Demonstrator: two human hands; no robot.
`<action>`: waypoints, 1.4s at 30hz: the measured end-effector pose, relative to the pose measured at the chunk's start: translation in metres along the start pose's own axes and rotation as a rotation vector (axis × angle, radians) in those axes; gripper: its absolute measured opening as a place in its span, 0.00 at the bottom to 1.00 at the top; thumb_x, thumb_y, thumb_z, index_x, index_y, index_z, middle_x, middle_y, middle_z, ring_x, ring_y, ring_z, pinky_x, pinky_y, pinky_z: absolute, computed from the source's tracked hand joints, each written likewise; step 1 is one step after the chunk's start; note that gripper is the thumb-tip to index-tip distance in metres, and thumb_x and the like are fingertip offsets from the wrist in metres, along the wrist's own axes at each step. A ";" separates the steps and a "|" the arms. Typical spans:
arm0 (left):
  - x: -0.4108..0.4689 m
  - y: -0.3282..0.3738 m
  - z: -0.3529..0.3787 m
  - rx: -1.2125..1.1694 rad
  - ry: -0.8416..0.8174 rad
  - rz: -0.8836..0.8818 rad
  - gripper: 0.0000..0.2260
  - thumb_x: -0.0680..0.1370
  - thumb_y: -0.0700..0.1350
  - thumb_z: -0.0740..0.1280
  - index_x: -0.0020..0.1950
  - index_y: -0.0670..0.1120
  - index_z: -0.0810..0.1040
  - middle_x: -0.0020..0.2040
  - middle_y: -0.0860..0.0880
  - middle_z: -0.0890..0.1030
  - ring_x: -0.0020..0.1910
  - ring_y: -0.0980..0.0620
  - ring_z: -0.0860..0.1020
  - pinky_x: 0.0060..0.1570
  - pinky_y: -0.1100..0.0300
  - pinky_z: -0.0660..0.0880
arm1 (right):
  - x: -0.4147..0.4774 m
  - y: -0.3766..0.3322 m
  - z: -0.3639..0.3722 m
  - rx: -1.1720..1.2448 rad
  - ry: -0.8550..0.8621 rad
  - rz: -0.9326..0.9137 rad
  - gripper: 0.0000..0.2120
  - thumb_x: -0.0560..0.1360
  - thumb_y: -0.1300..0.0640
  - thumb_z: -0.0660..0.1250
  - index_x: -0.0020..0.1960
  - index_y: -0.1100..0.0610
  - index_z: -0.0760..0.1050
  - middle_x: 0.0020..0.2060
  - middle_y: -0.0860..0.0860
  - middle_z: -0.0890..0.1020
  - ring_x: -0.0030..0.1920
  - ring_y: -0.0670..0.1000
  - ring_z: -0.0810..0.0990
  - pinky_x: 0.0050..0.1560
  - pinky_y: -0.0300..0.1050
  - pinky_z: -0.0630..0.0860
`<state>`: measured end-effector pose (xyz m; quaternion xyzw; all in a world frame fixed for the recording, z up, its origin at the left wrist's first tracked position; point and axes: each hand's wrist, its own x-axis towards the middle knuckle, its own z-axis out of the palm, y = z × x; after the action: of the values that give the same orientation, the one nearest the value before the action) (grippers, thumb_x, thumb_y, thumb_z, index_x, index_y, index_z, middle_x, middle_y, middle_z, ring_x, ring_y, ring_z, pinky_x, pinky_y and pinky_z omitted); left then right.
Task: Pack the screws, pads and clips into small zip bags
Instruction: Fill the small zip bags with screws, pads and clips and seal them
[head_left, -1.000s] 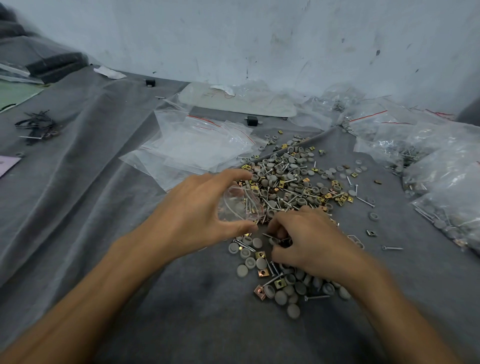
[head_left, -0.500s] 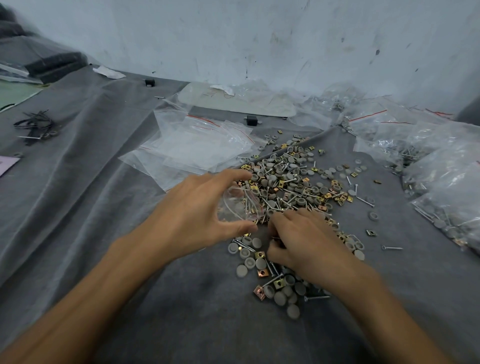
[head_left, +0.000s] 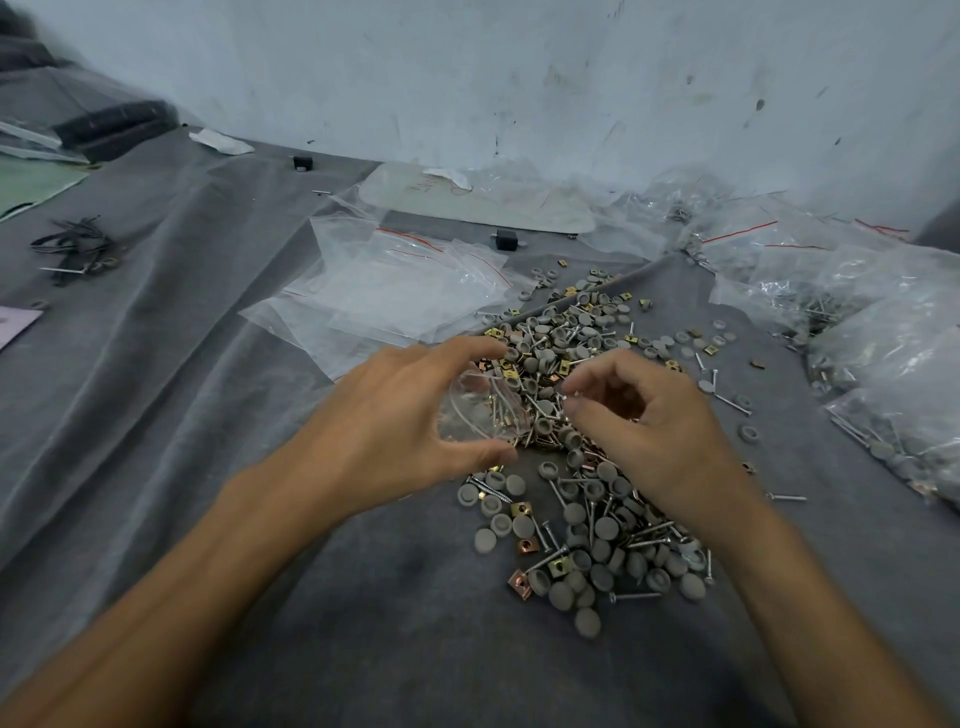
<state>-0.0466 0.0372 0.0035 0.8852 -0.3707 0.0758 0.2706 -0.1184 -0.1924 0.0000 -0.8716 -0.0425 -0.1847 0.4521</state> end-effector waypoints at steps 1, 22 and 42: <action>0.000 0.000 0.000 0.002 0.001 0.003 0.36 0.67 0.74 0.66 0.72 0.67 0.61 0.60 0.63 0.81 0.54 0.72 0.64 0.49 0.70 0.62 | 0.000 -0.003 0.002 0.084 0.011 -0.001 0.07 0.77 0.60 0.73 0.46 0.48 0.81 0.36 0.45 0.81 0.36 0.43 0.77 0.37 0.35 0.73; -0.001 -0.003 0.000 0.017 0.026 0.010 0.35 0.68 0.72 0.69 0.72 0.64 0.65 0.57 0.61 0.82 0.53 0.69 0.68 0.49 0.68 0.65 | -0.008 0.003 0.028 -0.354 -0.466 -0.055 0.02 0.75 0.51 0.71 0.47 0.46 0.82 0.40 0.41 0.78 0.47 0.40 0.77 0.43 0.32 0.70; -0.001 -0.005 0.001 0.003 0.033 0.010 0.34 0.67 0.73 0.68 0.71 0.65 0.65 0.57 0.61 0.82 0.57 0.64 0.75 0.51 0.63 0.68 | -0.013 0.000 0.044 -0.840 -0.296 -0.039 0.10 0.79 0.47 0.60 0.54 0.51 0.74 0.52 0.48 0.77 0.54 0.51 0.72 0.55 0.47 0.66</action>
<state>-0.0439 0.0396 0.0003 0.8825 -0.3703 0.0924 0.2749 -0.1179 -0.1556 -0.0282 -0.9958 -0.0442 -0.0675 0.0441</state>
